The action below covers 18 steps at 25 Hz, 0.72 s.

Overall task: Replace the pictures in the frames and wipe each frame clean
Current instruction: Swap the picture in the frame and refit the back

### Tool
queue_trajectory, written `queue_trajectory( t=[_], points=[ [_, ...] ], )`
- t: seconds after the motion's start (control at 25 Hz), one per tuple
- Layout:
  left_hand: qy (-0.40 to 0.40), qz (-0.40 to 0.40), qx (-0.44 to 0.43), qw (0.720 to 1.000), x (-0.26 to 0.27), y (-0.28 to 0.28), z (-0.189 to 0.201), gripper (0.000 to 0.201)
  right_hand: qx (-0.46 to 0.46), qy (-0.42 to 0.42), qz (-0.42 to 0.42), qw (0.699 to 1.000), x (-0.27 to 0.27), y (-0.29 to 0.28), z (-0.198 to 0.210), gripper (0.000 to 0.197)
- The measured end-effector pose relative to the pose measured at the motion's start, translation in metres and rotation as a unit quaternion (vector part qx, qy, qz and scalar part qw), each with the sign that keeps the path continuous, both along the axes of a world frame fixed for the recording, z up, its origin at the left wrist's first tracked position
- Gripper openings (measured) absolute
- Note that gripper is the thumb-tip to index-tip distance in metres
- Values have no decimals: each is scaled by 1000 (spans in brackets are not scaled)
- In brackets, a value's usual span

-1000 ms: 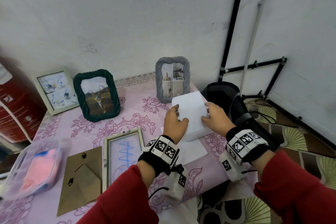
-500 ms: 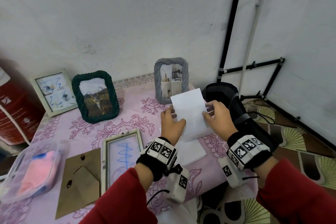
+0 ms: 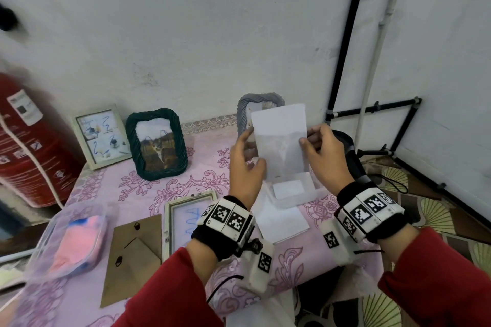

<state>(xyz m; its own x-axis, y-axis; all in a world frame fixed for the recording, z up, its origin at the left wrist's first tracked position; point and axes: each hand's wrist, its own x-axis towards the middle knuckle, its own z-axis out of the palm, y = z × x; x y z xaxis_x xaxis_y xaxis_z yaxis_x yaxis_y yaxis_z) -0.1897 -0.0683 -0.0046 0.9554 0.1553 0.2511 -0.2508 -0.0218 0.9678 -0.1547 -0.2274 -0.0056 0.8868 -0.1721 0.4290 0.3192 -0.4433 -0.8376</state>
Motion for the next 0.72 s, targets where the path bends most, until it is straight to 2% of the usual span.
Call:
queue_trajectory(
  t=[0.16,0.28,0.56,0.72],
  points=[
    [-53,22,8,998,-9,27,13,60,39,-12,39,998,-10,25,18,17],
    [-58,28,9,998,-15,52,14,58,44,-6,78,996,-19,45,22,24],
    [-11,58,34,998,-39,117,-4,52,-3,51,176,983,-40,93,10,64],
    [42,32,74,996,-51,150,-21,66,-46,88,229,969,-44,114,-5,83]
  ],
)
